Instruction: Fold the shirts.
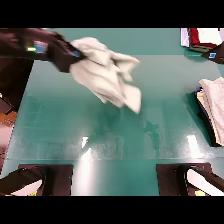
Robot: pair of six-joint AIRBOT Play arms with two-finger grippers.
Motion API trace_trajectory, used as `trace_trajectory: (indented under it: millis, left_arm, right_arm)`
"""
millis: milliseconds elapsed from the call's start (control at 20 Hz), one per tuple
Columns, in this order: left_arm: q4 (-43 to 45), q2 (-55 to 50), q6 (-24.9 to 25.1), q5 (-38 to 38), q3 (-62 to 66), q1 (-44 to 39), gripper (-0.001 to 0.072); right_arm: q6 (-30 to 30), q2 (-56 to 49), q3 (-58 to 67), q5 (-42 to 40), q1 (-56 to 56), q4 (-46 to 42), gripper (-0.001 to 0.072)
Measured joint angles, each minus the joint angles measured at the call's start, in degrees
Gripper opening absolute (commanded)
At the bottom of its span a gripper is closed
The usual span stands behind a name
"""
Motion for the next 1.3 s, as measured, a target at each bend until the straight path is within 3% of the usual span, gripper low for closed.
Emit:
trace_trajectory:
  millis: [100, 150, 200, 250, 450, 500, 600, 800, 1050, 1300]
  left_arm:
    - [-0.81, -5.33, 1.40, 0.61, 1.22, -2.05, 0.0027]
    - [-0.81, -8.46, 1.73, 0.96, 1.60, -2.49, 0.0109]
    - [-0.79, -11.41, 1.79, 1.22, 1.81, -2.64, 0.0408]
    - [-0.79, -14.25, 1.70, 1.84, 2.01, -2.43, 0.0624]
    - [-0.61, -21.68, -3.61, -0.70, 2.43, 2.45, 0.0623]
    - [-0.61, -22.36, -4.72, -2.86, 2.40, 4.24, 0.0539]
    - [-0.96, -22.23, -6.23, -7.13, 0.13, 7.78, 0.0505]
    - [-2.71, -15.26, -6.71, -8.59, -16.17, 10.88, 0.0506]
    - [-9.49, -4.98, -2.38, 3.10, -43.52, 8.57, 0.0506]
    - [-14.36, -2.34, 1.11, 18.23, -58.05, 1.22, 0.0505]
  right_arm:
    - [0.00, 0.00, 0.02, -0.72, 0.00, -0.02, 0.0021]
    - [0.00, 0.00, 0.00, -0.96, 0.00, 0.00, 0.0020]
    - [0.00, 0.00, 0.02, -1.07, 0.00, 0.00, 0.0020]
    - [0.02, 0.00, 0.02, -1.27, 0.00, -0.02, 0.0021]
    - [0.02, 0.00, 0.00, -1.51, 0.00, -0.13, 0.0020]
    - [0.02, 0.00, 0.00, -1.60, 0.00, -0.26, 0.0020]
    - [0.02, 0.00, 0.00, -1.62, 0.00, -1.14, 0.0020]
    - [0.00, -0.04, 0.00, -1.49, 0.00, -3.26, 0.0020]
    - [0.00, -0.15, 0.00, -1.64, 0.00, -4.20, 0.0020]
    - [0.00, -0.15, 0.00, -1.64, 0.00, -4.44, 0.0020]
